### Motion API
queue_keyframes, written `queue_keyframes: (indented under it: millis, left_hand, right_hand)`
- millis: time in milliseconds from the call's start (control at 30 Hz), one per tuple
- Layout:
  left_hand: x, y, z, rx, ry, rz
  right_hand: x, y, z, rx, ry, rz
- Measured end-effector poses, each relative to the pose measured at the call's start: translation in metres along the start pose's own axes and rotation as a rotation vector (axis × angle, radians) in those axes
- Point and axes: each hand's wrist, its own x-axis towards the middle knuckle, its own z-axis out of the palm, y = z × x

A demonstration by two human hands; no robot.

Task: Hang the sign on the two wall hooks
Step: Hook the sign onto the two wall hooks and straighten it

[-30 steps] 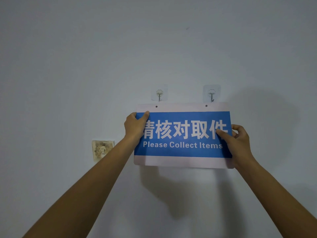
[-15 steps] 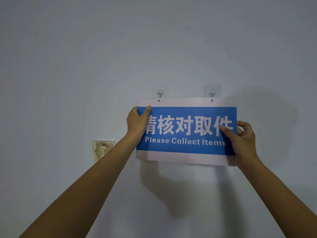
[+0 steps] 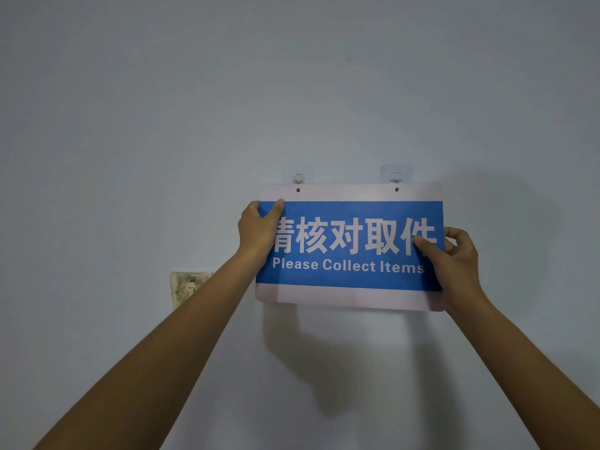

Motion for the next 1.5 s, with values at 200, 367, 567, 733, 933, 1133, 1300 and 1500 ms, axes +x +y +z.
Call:
queue_keyframes:
  millis: [200,367,567,733,933,1133,1300,1500]
  left_hand:
    - [0.002,0.001,-0.001,0.093,0.012,0.011]
    - [0.005,0.004,-0.003,0.162,-0.007,0.004]
    - [0.007,0.004,-0.01,0.312,-0.058,0.009]
    - [0.003,0.003,-0.009,0.386,-0.032,0.025]
    - [-0.01,0.015,-0.008,0.702,0.099,0.087]
    - [-0.027,0.051,0.016,0.617,0.082,0.677]
    - [-0.042,0.076,0.066,0.627,-0.179,0.906]
    - [-0.031,0.07,0.098,0.69,-0.234,0.764]
  right_hand:
    - [0.001,0.003,0.002,0.002,0.002,0.014]
    - [-0.001,0.001,0.002,-0.012,0.011,0.001]
    - [-0.006,0.004,0.001,-0.023,0.028,-0.014]
    - [-0.008,0.008,0.0,-0.02,0.024,-0.011]
    - [-0.008,0.004,-0.004,-0.022,0.006,-0.052]
    - [-0.004,0.0,-0.007,-0.017,-0.015,-0.09]
    - [-0.002,0.004,-0.008,-0.006,-0.015,-0.089]
    - [0.002,0.012,-0.011,-0.011,-0.06,-0.049]
